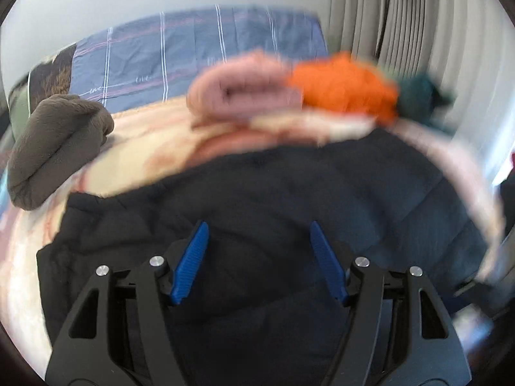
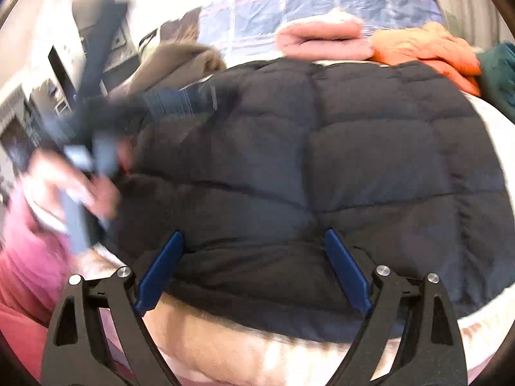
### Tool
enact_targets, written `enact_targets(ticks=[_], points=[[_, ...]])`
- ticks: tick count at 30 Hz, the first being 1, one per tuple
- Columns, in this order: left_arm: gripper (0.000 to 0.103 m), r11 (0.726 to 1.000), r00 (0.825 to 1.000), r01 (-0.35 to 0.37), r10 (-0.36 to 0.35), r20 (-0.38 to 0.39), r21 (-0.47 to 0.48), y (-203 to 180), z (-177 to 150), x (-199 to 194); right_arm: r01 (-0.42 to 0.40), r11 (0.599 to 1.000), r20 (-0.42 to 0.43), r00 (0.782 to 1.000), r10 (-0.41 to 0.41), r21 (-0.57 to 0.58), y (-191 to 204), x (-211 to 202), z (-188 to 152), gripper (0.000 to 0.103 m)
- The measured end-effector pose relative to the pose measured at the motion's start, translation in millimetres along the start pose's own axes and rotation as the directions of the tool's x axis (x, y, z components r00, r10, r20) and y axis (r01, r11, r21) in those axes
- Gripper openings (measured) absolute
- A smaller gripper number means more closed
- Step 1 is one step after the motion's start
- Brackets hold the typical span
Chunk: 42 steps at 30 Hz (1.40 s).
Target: Fold large clothes
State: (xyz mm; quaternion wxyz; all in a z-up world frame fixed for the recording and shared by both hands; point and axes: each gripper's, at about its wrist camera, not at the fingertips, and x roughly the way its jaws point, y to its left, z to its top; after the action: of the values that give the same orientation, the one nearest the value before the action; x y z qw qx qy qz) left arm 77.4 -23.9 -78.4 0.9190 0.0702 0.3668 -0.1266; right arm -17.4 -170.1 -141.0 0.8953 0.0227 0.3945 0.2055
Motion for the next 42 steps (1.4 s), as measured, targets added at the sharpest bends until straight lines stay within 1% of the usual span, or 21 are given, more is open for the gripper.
enact_targets(ticks=[3,5,7,10,12,14,16,18,19,20,21,22,24,27,31,33,36,37,38,40,42], points=[[0.070,0.999,1.000,-0.017,0.017,0.005,0.033,-3,-12,15,0.053,0.996,0.064,0.996,-0.058,0.070,-25,-18,-2,0.085],[0.070,0.999,1.000,-0.019,0.020,-0.016,0.039,-4,-11,15,0.084,0.990,0.053,0.995,-0.090,0.113,-46,-17,-11,0.079],[0.070,0.996,0.999,-0.038,0.040,-0.022,0.079,-10,-12,18,0.069,0.989,0.045,0.996,-0.075,0.133,-60,-11,-16,0.075],[0.070,0.994,0.998,-0.054,0.057,-0.024,0.090,-10,-11,17,0.098,0.990,0.055,0.993,-0.104,0.096,-53,-14,-17,0.075],[0.069,0.995,0.998,-0.057,0.059,-0.029,0.079,-10,-9,12,0.078,0.989,0.083,0.993,-0.089,0.123,-53,-28,-19,0.074],[0.063,0.998,0.998,-0.040,0.041,-0.038,0.042,-6,-1,5,0.061,0.983,0.167,0.982,-0.091,0.174,-69,-52,-11,0.074],[0.061,1.000,1.000,0.022,-0.022,0.000,-0.003,-6,7,-9,0.108,0.971,0.211,0.965,-0.154,0.212,-84,-63,-5,0.068],[0.061,0.999,0.998,0.051,-0.051,0.028,-0.005,-11,13,-15,0.181,0.949,0.141,0.965,-0.223,0.259,-109,-50,-6,0.054],[0.061,0.999,1.000,0.026,-0.027,0.014,0.029,-17,15,-9,0.200,0.938,0.092,0.968,-0.234,0.284,-120,-38,-12,0.053],[0.066,0.998,1.000,-0.005,0.006,-0.015,0.063,-23,13,1,0.188,0.929,0.061,0.974,-0.218,0.318,-131,-24,-21,0.054],[0.069,0.995,0.999,-0.025,0.030,-0.044,0.097,-27,9,15,0.168,0.928,0.072,0.977,-0.202,0.332,-134,-20,-26,0.055],[0.070,0.991,0.999,-0.034,0.039,-0.036,0.126,-29,2,26,0.170,0.930,0.086,0.974,-0.208,0.326,-132,-21,-27,0.055],[0.070,0.992,0.999,-0.028,0.034,-0.041,0.124,-29,1,31,0.212,0.931,0.087,0.965,-0.248,0.298,-122,-29,-23,0.056],[0.070,0.992,0.998,-0.031,0.036,-0.043,0.122,-28,0,29,0.190,0.923,0.099,0.967,-0.236,0.335,-121,-45,-15,0.056],[0.070,0.994,0.999,-0.025,0.028,-0.029,0.105,-27,-3,25,0.140,0.943,0.218,0.953,-0.212,0.301,-110,-70,11,0.056],[0.070,0.996,1.000,-0.021,0.022,-0.022,0.084,-24,-4,20,0.113,0.963,0.230,0.958,-0.171,0.246,-98,-68,29,0.056],[0.071,0.997,1.000,0.002,-0.003,-0.015,-0.071,-1,1,-9,0.063,0.985,0.211,0.973,-0.096,0.161,-75,-50,55,0.056],[0.072,0.989,0.999,0.040,-0.036,0.028,-0.144,17,2,-28,0.058,0.990,0.204,0.975,-0.083,0.126,-65,-43,66,0.056],[0.072,0.984,0.998,0.043,-0.035,0.051,-0.173,29,1,-39,0.049,0.996,0.193,0.979,-0.062,0.071,-49,-32,78,0.056],[0.072,0.972,0.995,-0.026,0.047,0.085,-0.234,61,-4,-60,0.026,1.000,0.170,0.985,-0.029,0.017,-28,-18,93,0.056],[0.072,0.953,0.988,-0.111,0.137,0.075,-0.283,91,-15,-73,-0.010,1.000,0.126,0.992,0.012,-0.013,-8,8,114,0.056]])
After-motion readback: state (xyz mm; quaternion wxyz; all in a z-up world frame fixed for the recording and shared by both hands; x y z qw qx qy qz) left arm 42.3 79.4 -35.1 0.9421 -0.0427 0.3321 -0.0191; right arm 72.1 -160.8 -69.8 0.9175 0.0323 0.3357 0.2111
